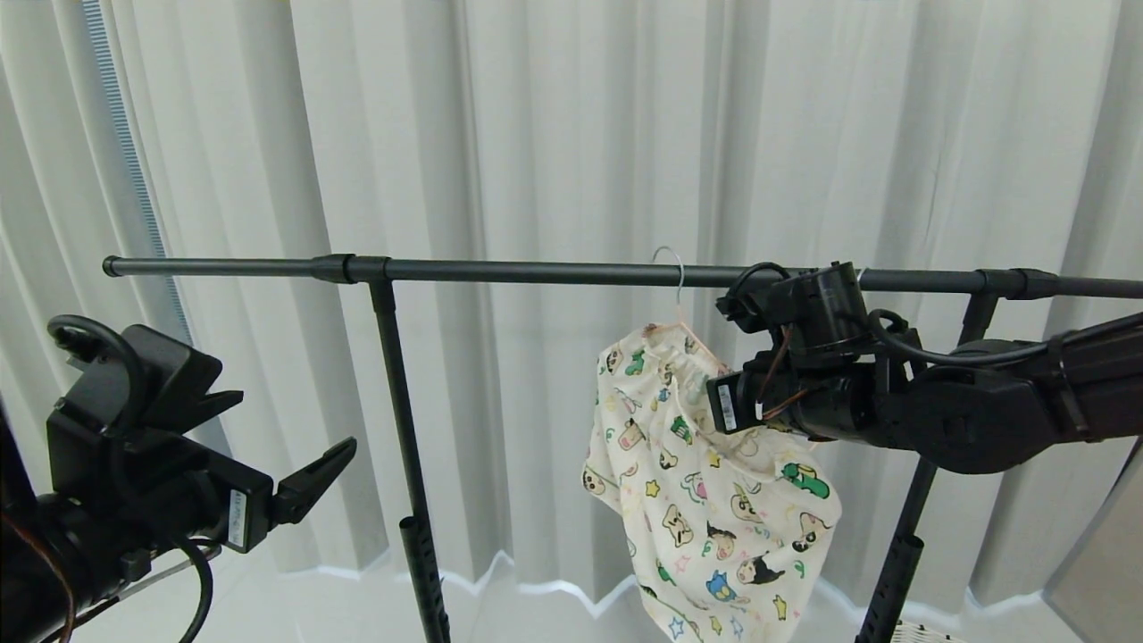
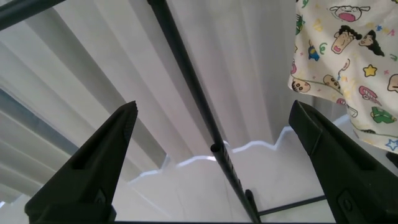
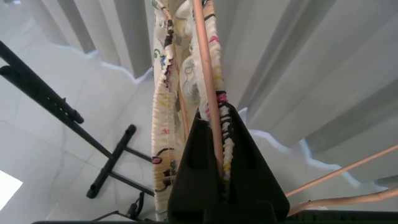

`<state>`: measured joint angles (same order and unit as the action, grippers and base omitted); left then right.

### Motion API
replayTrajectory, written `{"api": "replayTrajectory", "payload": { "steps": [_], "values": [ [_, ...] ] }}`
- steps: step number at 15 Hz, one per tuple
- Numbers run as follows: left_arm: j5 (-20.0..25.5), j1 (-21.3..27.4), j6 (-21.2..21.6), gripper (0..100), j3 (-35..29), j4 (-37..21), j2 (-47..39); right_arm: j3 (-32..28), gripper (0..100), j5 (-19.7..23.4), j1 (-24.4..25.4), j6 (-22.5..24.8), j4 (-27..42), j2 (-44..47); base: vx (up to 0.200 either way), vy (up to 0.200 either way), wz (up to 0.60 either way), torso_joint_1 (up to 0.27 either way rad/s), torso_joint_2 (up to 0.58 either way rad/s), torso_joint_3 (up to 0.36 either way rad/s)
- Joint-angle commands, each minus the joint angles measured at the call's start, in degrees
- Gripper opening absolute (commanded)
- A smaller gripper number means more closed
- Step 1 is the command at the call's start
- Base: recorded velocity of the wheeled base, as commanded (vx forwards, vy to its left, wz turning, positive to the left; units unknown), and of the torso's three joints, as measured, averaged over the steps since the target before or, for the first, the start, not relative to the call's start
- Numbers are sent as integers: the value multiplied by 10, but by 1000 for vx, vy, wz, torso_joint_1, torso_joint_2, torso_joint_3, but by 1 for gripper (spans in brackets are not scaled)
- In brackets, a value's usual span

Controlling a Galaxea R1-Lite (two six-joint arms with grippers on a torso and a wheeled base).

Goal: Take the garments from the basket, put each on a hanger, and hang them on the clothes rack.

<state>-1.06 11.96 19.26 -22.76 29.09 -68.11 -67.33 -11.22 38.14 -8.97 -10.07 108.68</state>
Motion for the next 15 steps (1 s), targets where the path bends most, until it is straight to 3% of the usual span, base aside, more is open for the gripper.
{"api": "replayTrajectory", "payload": {
  "steps": [1,4,5,9,15],
  "values": [
    [-1,0,0,100,0,0,-1,0,0,1,1,0,0,-1,0,0,0,0,0,0],
    [0,0,0,100,0,0,-1,0,0,1,1,0,0,-2,0,0,0,0,0,0],
    [-1,0,0,100,0,0,-1,0,100,0,1,0,0,-2,0,0,0,0,0,0],
    [-1,0,-1,100,0,0,-1,1,100,0,1,0,0,-18,0,0,0,0,0,0],
    [-1,-6,-5,100,0,0,-4,4,100,1,4,-5,151,-175,0,0,0,0,0,0]
  ]
}}
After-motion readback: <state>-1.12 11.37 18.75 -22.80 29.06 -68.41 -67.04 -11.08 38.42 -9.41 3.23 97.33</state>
